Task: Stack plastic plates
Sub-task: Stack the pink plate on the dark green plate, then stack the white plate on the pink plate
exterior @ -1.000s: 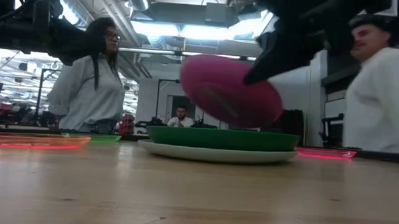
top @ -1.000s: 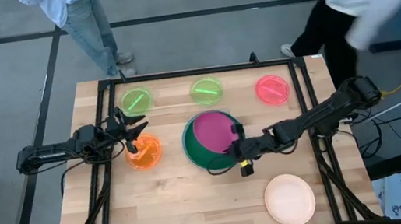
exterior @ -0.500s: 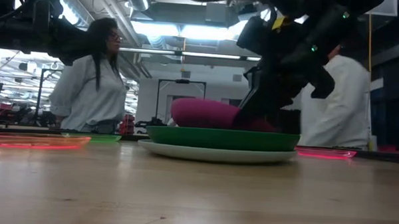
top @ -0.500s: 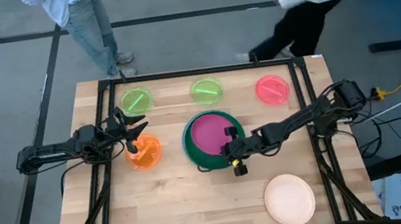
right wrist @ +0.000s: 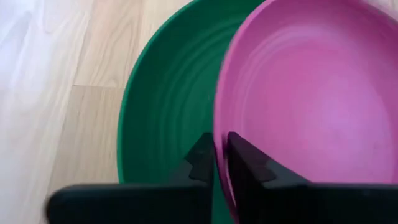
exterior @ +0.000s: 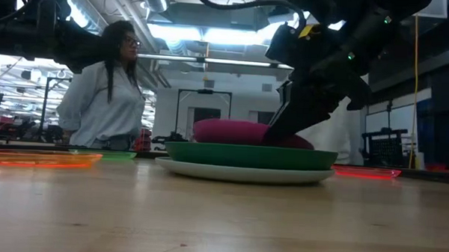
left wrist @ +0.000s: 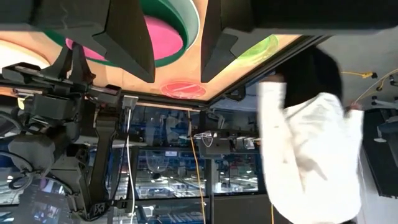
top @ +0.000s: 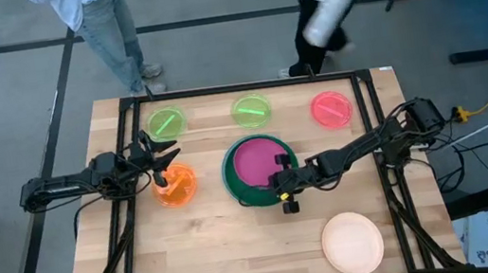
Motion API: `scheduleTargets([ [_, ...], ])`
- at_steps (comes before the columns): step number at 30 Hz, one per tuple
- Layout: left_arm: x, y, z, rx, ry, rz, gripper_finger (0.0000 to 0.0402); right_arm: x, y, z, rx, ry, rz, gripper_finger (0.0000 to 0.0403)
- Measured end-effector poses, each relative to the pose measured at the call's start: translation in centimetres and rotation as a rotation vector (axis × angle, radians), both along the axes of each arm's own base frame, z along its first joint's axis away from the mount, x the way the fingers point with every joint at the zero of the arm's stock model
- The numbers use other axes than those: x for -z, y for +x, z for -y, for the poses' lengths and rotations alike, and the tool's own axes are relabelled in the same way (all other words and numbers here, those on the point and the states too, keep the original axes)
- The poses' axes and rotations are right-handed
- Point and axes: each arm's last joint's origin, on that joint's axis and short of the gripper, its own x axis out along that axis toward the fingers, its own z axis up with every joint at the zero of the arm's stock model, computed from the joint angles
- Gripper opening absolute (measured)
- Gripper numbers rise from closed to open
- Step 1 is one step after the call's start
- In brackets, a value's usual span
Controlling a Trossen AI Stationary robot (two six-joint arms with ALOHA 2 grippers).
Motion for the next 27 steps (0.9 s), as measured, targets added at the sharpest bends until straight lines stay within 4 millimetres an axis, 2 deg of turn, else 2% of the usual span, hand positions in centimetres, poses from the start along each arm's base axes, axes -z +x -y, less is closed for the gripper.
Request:
scheduleTargets([
  [7,0.0,0.0,0.0,0.000,0.000,0.000,0.0123,0.0,0.0,0.0,0.017,0.019,0.002,0.0130],
  [12,0.0,0.0,0.0,0.003,0.000,0.000,0.0123,-0.7,-0.1,0.0,0.016,0.024,0.022,0.0173],
  [21,0.0,0.1,0.2,0.078,-0.007,0.006,0.0123,-2.8,-0.8,0.1,0.025,0.064,0.076,0.0178],
  [27,-0.1,0.1,0.5,0.182,-0.010,0.012,0.0123,-4.3,-2.2,0.1,0.070,0.233,0.024,0.0177],
])
